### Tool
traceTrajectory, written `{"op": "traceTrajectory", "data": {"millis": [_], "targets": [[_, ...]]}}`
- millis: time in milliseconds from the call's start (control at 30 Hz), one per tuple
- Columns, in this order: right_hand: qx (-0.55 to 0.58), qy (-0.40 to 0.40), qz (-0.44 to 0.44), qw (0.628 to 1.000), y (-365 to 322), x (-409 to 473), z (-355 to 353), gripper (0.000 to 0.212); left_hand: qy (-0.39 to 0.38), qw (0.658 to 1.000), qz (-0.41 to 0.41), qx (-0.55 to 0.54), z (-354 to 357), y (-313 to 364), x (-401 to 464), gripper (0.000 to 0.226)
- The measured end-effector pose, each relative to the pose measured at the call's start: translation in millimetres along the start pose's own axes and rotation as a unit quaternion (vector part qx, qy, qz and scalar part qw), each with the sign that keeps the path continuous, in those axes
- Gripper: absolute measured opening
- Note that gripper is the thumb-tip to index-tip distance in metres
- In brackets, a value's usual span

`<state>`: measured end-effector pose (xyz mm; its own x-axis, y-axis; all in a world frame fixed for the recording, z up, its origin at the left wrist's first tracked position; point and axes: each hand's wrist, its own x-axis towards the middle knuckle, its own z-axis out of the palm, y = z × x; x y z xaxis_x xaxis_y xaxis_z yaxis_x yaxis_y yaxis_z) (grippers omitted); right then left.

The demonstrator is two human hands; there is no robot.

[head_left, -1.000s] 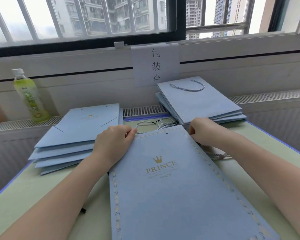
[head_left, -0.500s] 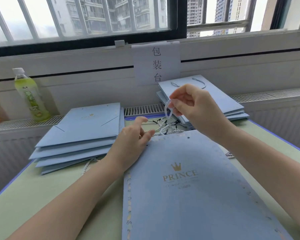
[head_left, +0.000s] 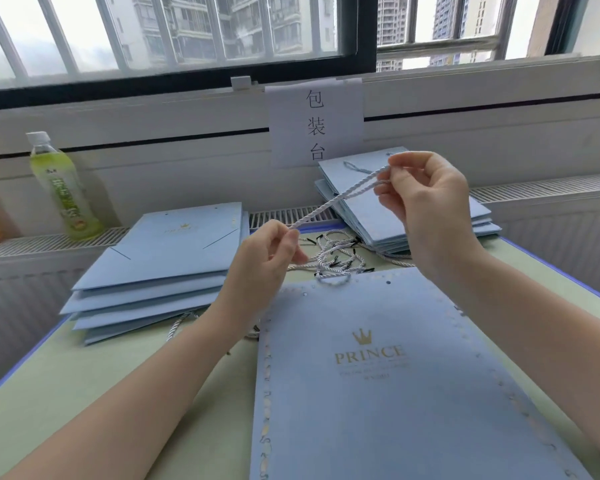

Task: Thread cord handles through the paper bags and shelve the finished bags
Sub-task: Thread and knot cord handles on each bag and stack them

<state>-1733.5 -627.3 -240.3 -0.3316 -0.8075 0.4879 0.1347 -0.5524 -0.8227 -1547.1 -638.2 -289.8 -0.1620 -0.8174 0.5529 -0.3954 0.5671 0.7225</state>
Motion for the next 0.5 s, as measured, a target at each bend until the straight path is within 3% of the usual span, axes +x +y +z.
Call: {"op": "traceTrajectory", "data": {"millis": [100, 200, 267, 367, 500], "targets": [[0.019, 0.078, 0.036, 0.996, 3.7, 10.9, -8.4, 0.024, 0.035, 0.999, -0.023, -0.029, -5.8, -5.2, 2.0, 0.027], [-0.100, 0.060, 0.061, 0.991, 13.2, 16.8, -15.6, 0.024, 0.070, 0.995, -0.043, -0.058, -10.8, -8.0, 4.3, 0.030], [-0.227, -0.002, 0.050, 0.973, 22.0, 16.1, -17.0, 0.021, 0.075, 0.994, -0.046, -0.060, -11.6, -5.9, 4.6, 0.030], [-0.387, -0.112, -0.013, 0.915, 31.2, 7.4, -11.6, 0.014, 0.076, 0.995, -0.042, -0.039, -10.0, -6.3, 4.1, 0.029], [-0.367, -0.297, 0.039, 0.881, 33.6, -8.9, 1.4, 0.030, 0.095, 0.994, -0.044, 0.009, -9.3, -10.5, 4.3, 0.023]]}}
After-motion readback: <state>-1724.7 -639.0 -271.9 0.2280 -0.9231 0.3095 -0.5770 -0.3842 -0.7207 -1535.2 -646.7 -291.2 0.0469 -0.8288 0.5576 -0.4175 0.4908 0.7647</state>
